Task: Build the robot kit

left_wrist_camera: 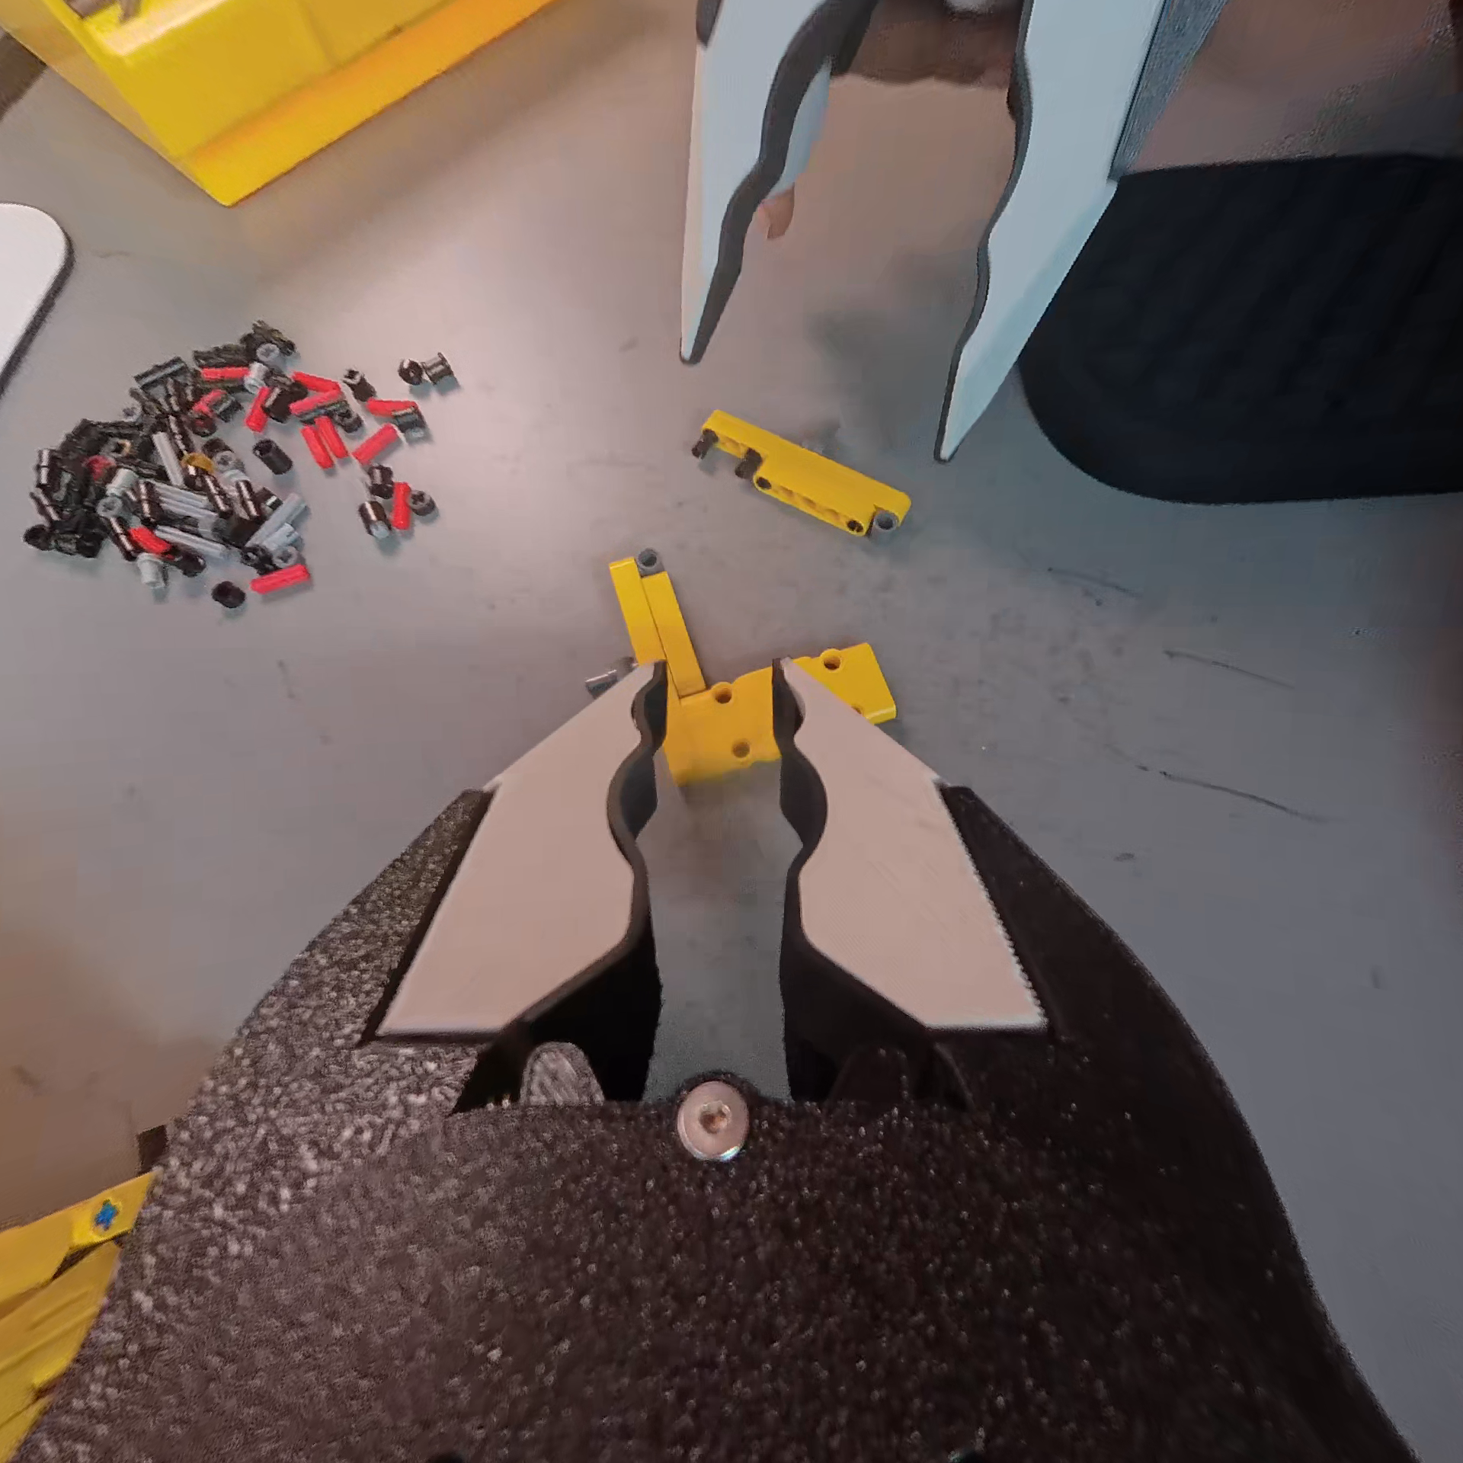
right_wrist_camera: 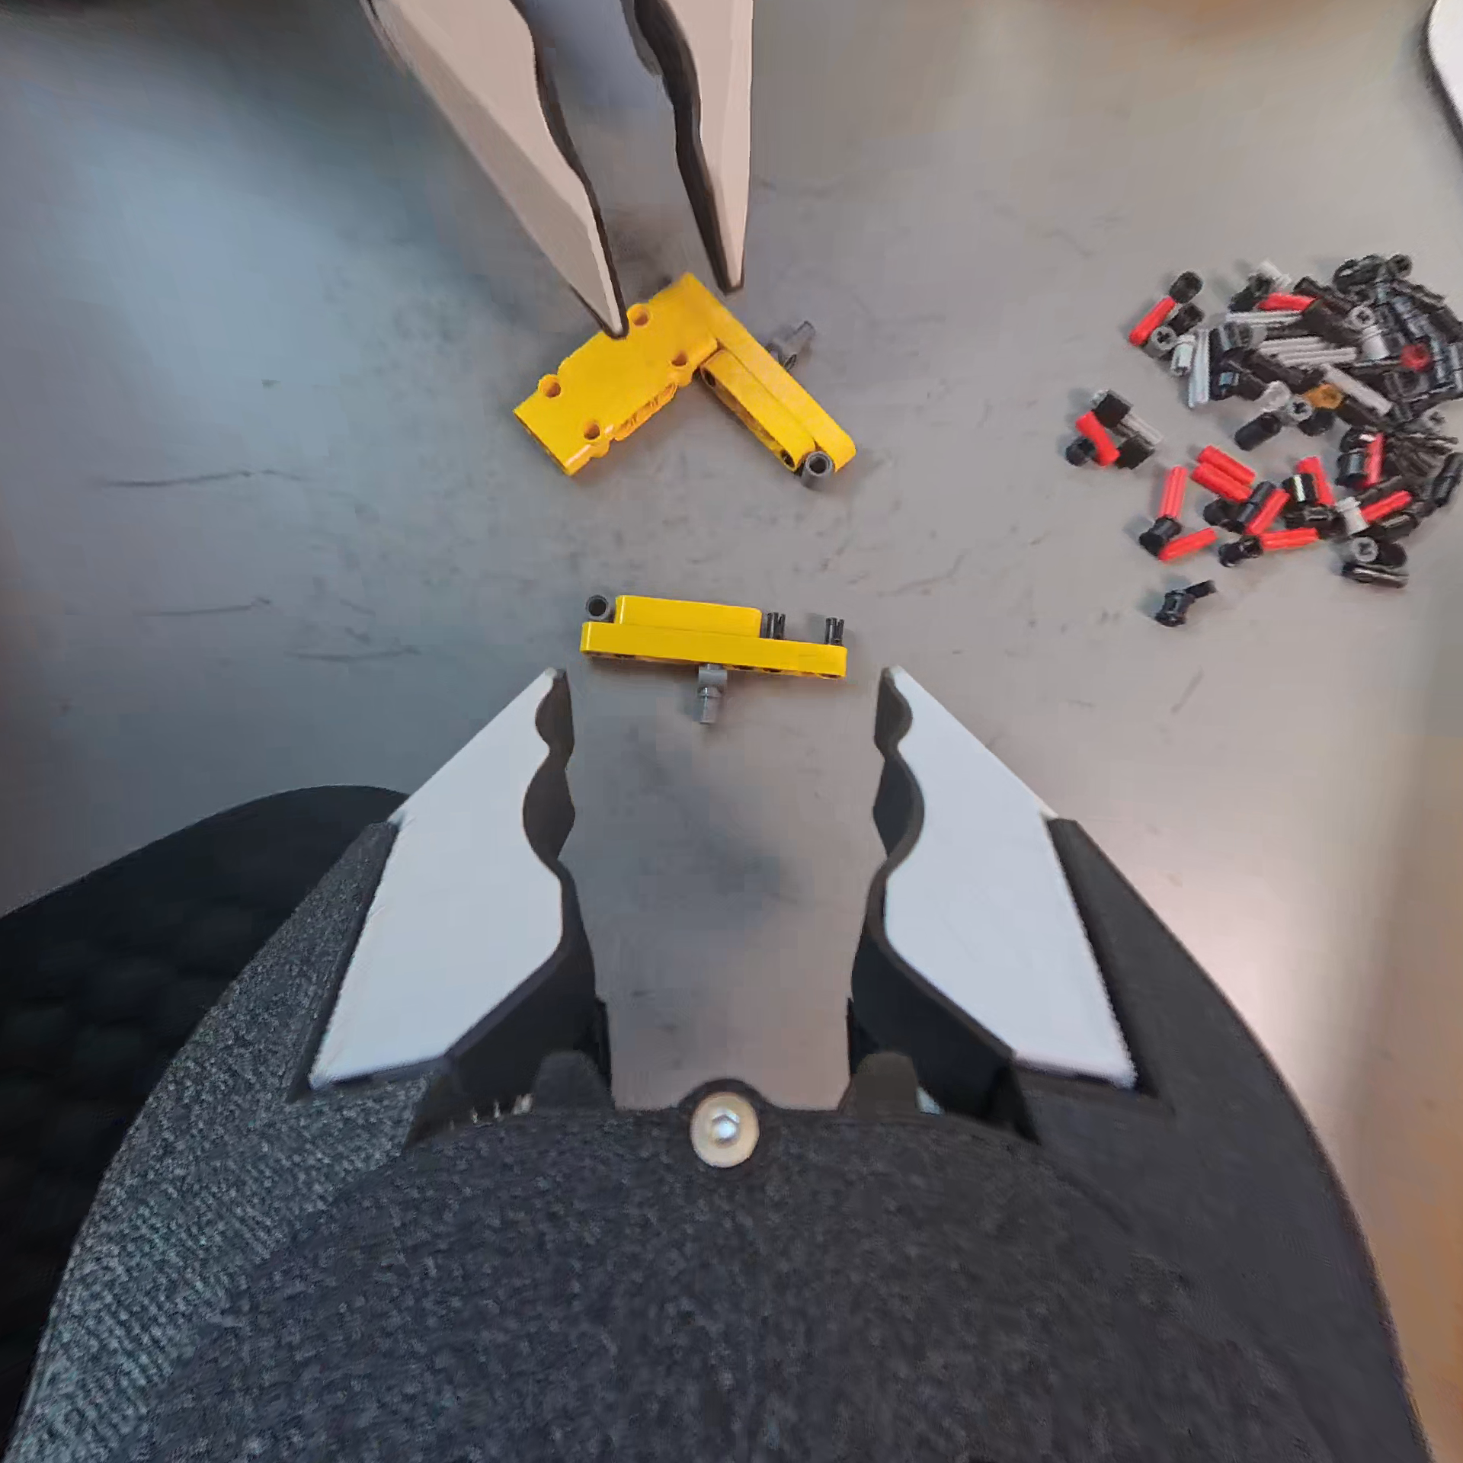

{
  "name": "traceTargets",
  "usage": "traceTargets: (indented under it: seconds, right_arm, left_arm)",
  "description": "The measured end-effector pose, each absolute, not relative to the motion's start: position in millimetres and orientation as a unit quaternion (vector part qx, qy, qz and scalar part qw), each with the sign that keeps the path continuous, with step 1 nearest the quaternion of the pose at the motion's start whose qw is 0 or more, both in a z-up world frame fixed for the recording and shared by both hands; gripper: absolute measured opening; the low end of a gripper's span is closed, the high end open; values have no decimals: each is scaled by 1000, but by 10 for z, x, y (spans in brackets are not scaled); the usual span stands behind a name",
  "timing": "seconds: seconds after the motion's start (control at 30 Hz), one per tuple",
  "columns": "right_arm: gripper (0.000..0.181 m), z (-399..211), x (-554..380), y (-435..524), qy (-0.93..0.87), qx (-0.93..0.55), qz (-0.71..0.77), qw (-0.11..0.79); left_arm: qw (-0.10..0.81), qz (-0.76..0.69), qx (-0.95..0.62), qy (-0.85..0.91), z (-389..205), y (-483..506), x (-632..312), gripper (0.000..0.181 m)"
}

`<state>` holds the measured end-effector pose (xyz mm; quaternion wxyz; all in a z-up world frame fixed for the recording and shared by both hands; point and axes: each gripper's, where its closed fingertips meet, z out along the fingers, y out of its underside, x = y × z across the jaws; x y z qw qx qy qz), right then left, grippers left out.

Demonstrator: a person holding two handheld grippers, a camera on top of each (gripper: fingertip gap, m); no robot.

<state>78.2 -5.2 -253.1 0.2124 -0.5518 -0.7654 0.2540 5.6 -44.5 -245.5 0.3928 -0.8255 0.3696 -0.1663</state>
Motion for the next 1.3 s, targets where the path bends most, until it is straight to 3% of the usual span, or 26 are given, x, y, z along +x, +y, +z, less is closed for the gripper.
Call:
traceTargets:
  seconds: [0.1,0.2,0.27,0.43,0.57,0.6,0.63,0.7,0.77,0.87,1.07,1.23,1.27,1.3]
  right_arm:
    - [90,-2685,720,-57,-759,-571,267,162]
    - [72,-2667,633,-102,-754,-579,261,169]
    - [71,-2653,621,-175,-760,-570,257,179]
    - [71,-2322,487,-287,-779,-488,239,312]
    - [70,-1969,361,-603,-820,-324,169,440]
    - [50,-1914,336,-678,-824,-292,153,462]
    - [18,-1817,300,-735,-817,-253,138,499]
    - [24,-1752,271,-830,-814,-213,125,526]
    - [58,-1807,287,-829,-813,-279,169,482]
    - [48,-1860,383,-725,-775,-385,267,424]
    - [52,-2425,618,-1006,-756,-531,323,205]
    - [21,-2651,542,-1158,-782,-531,262,196]
    - [8,-2616,524,-1120,-788,-518,254,214]
    - [8,-2546,498,-1081,-796,-496,253,239]
  left_arm:
    - [421,-159,-825,341,-2349,-407,-22,30]
    - [443,-153,-828,308,-2301,-403,-143,31]
    - [453,-162,-829,285,-2274,-403,-195,31]
    - [458,-280,-810,237,-2116,-456,-49,31]
    - [423,-450,-757,212,-1879,-597,347,37]
    - [413,-472,-748,219,-1855,-637,424,34]
    - [405,-484,-741,231,-1842,-681,486,24]
    - [412,-476,-733,260,-1831,-739,533,0]
    - [427,-439,-734,294,-1850,-786,513,0]
    - [449,-373,-750,310,-1924,-762,374,0]
    - [448,-271,-785,331,-2074,-685,100,0]
    - [452,-252,-780,350,-2073,-714,120,10]
    - [450,-258,-776,359,-2069,-751,154,13]
    - [443,-270,-770,371,-2068,-808,202,18]
